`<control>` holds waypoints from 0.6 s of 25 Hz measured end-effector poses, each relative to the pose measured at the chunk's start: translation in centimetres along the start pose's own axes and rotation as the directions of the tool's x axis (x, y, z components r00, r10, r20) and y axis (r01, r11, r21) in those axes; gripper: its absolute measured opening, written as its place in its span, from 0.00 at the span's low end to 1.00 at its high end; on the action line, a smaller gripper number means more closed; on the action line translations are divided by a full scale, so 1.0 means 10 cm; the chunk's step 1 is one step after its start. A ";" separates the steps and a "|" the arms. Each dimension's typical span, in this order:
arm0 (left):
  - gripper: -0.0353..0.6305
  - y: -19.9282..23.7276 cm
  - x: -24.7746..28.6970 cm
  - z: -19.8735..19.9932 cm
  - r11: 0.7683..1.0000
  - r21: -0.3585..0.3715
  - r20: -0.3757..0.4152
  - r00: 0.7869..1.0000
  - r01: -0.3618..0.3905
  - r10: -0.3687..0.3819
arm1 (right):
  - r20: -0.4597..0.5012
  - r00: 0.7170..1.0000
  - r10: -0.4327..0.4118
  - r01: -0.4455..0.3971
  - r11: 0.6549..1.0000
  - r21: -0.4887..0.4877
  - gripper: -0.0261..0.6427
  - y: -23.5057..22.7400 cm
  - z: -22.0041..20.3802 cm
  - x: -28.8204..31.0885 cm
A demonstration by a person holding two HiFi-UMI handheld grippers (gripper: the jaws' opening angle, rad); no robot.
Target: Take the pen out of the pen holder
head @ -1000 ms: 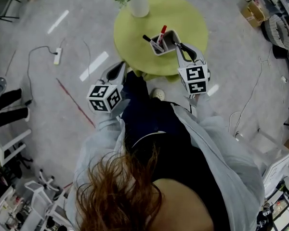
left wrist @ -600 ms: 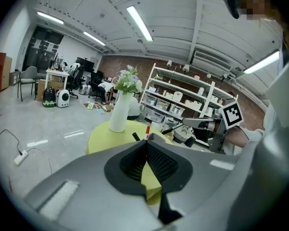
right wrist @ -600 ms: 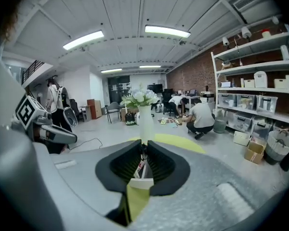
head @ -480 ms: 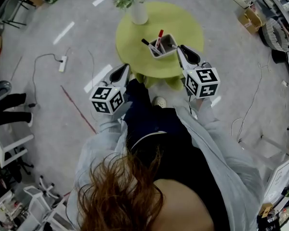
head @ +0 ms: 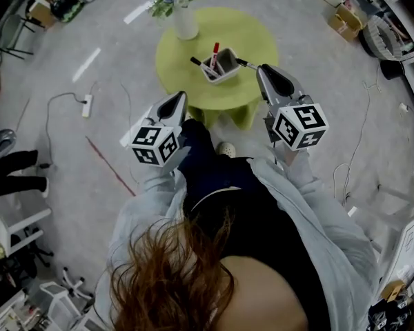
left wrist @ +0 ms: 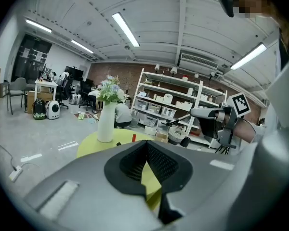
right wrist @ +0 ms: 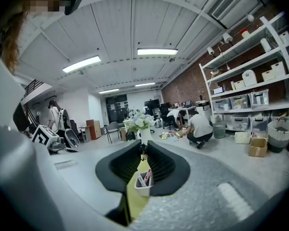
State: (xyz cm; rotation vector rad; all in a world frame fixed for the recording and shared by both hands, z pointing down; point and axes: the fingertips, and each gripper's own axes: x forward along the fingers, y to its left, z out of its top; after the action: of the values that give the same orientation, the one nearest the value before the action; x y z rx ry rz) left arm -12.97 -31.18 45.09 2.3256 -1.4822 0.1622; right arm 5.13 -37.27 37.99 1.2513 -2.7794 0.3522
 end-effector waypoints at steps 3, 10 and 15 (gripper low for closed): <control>0.08 -0.07 0.04 0.03 1.000 0.004 0.010 1.000 0.011 -0.011 | 0.006 0.999 -0.031 0.031 1.000 -0.001 0.10 -0.07 -0.01 -0.14; 0.08 -0.24 0.17 0.14 0.998 0.028 0.033 0.998 0.052 -0.053 | 0.002 0.993 -0.119 0.119 0.993 0.019 0.10 -0.28 -0.13 -0.45; 0.08 -0.33 0.24 0.10 0.996 0.037 0.014 0.997 0.077 -0.078 | -0.010 0.988 -0.153 0.153 0.988 0.031 0.10 -0.37 -0.22 -0.58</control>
State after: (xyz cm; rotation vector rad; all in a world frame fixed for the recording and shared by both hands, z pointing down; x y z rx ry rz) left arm -9.06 -32.31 44.01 2.4143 -1.4046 0.1520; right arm 11.70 -34.93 39.87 1.4564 -2.6599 0.3896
